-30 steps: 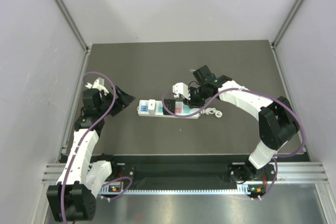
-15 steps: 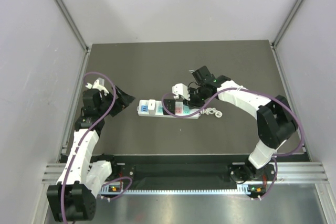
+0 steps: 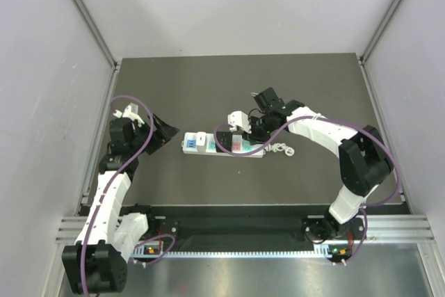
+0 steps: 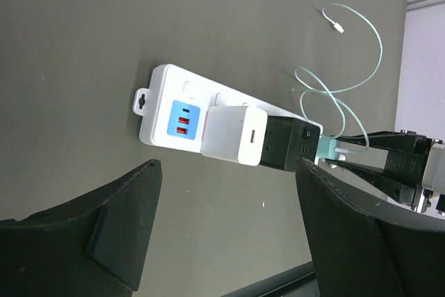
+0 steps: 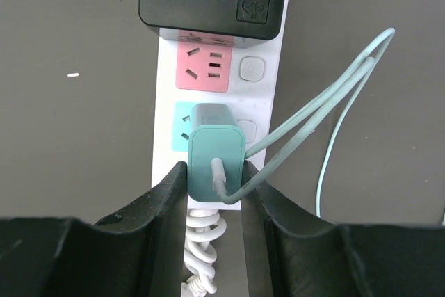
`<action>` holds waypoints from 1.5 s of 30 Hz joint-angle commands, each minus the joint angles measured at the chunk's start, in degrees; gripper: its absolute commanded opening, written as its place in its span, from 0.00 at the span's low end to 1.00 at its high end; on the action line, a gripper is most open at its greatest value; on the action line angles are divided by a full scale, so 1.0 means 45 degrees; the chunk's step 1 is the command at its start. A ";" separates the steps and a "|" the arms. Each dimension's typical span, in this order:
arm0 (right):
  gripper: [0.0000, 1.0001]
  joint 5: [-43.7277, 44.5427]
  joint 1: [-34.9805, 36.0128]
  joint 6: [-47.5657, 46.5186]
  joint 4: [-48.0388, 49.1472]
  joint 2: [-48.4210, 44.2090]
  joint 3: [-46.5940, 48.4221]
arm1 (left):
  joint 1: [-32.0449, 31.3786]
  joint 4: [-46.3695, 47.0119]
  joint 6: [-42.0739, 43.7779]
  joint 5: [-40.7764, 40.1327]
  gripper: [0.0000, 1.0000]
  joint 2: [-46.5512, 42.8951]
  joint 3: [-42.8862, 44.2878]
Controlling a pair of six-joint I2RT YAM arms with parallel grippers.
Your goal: Insert the plug
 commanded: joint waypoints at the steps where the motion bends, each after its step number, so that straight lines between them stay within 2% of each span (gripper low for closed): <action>1: 0.00 -0.0158 0.0014 -0.0189 0.0147 0.0457 -0.0145 | 0.0015 0.0777 0.0094 0.0122 0.82 -0.0169 -0.0107; 7: 0.00 -0.0236 0.0073 -0.0052 0.0440 0.0966 -0.0515 | -0.0004 0.0621 0.0114 0.0084 0.82 -0.0228 -0.0010; 15: 0.00 -0.0256 0.0053 0.0904 0.2080 0.0399 -0.2116 | 0.0015 0.0893 -0.0120 0.0279 0.82 -0.0345 -0.0263; 25: 0.00 0.0759 0.0092 0.1549 0.2666 0.0381 -0.2177 | -0.0004 0.0875 -0.0023 0.0396 0.82 -0.0423 -0.0302; 27: 0.04 0.1149 0.0073 0.1705 0.2687 0.0051 -0.1923 | 0.0015 0.0894 -0.0004 0.0532 0.82 -0.0443 -0.0283; 30: 0.20 0.1385 0.0073 0.2018 0.2687 -0.0612 -0.1630 | 0.0015 0.0817 0.0035 0.0649 0.82 -0.0384 -0.0166; 31: 0.33 0.1404 0.0073 0.2231 0.2687 -0.0809 -0.1552 | 0.0015 0.0816 0.0016 0.0688 0.82 -0.0346 -0.0127; 33: 0.45 0.1327 0.0073 0.2447 0.2570 -0.1335 -0.1337 | 0.0015 0.0699 0.0016 0.0708 0.82 -0.0326 -0.0049; 34: 0.60 0.1229 0.0073 0.2564 0.2434 -0.1532 -0.1220 | -0.0004 0.0583 -0.0023 0.0708 0.83 -0.0326 0.0048; 38: 0.82 0.1150 0.0073 0.2975 0.2257 -0.2896 -0.1199 | 0.0015 0.0485 0.0055 0.0767 0.84 -0.0384 0.0322; 39: 0.93 0.1150 0.0073 0.3208 0.2257 -0.3172 -0.1238 | 0.0015 0.0446 0.0055 0.0806 0.84 -0.0423 0.0497; 40: 0.99 0.1150 0.0073 0.3384 0.2218 -0.3484 -0.1297 | 0.0015 0.0368 0.0113 0.0806 0.86 -0.0462 0.0614; 44: 1.00 0.0760 0.0073 0.4827 0.2625 -0.5647 -0.2094 | 0.0035 0.0191 0.0036 0.1234 0.92 -0.0404 0.1025; 45: 1.00 0.0856 0.0073 0.6127 0.2976 -0.6061 -0.2330 | 0.0016 0.0211 -0.0023 0.1429 0.96 -0.0442 0.1142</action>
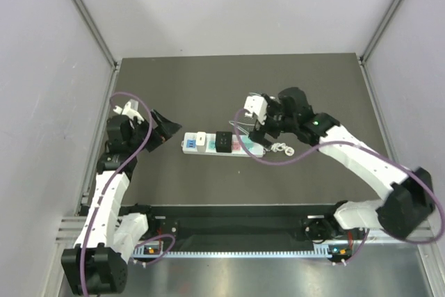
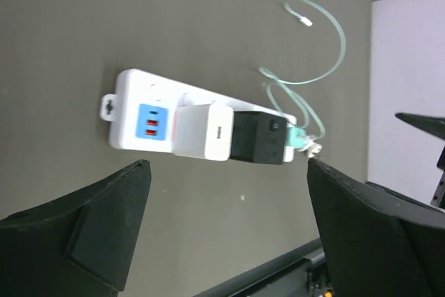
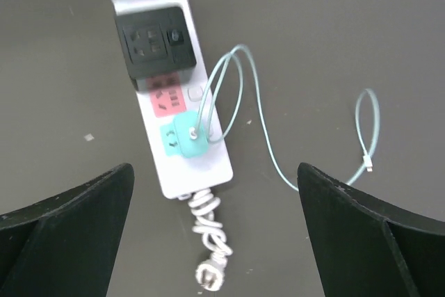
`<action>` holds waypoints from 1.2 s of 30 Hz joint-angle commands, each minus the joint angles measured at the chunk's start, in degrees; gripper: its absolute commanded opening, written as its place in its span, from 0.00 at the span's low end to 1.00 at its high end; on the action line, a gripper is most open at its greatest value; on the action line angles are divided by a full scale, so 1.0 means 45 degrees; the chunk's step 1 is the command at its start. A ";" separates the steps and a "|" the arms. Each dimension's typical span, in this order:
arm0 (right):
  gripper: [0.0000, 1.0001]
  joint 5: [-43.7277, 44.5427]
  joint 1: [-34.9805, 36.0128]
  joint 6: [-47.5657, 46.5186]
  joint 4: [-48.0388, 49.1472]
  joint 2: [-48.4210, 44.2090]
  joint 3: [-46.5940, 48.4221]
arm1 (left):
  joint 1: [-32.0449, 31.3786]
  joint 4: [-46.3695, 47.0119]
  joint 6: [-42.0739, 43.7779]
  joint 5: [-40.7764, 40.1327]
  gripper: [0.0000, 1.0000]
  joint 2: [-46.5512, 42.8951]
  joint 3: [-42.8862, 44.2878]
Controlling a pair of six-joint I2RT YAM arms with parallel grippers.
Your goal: Insert the plug
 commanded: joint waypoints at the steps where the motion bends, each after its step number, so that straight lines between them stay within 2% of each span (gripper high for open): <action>1: 1.00 -0.0086 0.0005 0.3066 0.1557 -0.1969 -0.0733 | -0.0023 0.0438 -0.0023 0.0837 0.99 -0.0336 0.0812; 4: 1.00 0.1725 0.0005 0.6930 0.2732 -0.3415 -0.1418 | -0.0315 0.0946 0.0383 0.1562 0.99 -0.0706 0.1280; 5: 1.00 0.3376 -0.0014 0.8218 0.2776 -0.3979 -0.1535 | -0.0491 0.1044 0.0502 0.1291 0.99 -0.0862 0.1398; 6: 1.00 0.3586 -0.0073 0.9990 0.2023 -0.4158 -0.1440 | -0.0937 0.1142 0.0678 0.1250 0.99 -0.1115 0.1592; 8: 1.00 0.3064 -0.0112 1.0533 0.1218 -0.4645 -0.1128 | -0.1233 0.1434 0.1147 0.1405 0.99 -0.1234 0.1789; 9: 1.00 0.3157 -0.0112 1.1521 0.1002 -0.4861 -0.1165 | -0.1467 0.1455 0.1264 0.1483 0.99 -0.1273 0.1944; 13: 1.00 0.4056 -0.0112 1.4379 0.1662 -0.6208 -0.1984 | -0.1683 0.1902 0.1597 0.2206 0.99 -0.1760 0.2258; 16: 1.00 0.4836 -0.0112 1.4871 0.1606 -0.7049 -0.2123 | -0.1957 0.2413 0.1966 0.2129 0.99 -0.2269 0.2569; 23: 1.00 0.6516 -0.0132 1.4657 0.0843 -0.8104 -0.0542 | -0.1957 0.1514 0.2730 0.2070 0.99 -0.1489 0.4269; 28: 1.00 0.6850 -0.0132 1.4695 0.0648 -0.8164 0.0045 | -0.2152 0.1495 0.2593 0.2090 0.99 -0.1235 0.4153; 36: 1.00 0.6791 -0.0132 1.4969 0.0804 -0.7754 -0.0365 | -0.2562 0.0851 0.2984 0.1232 0.99 -0.1215 0.3568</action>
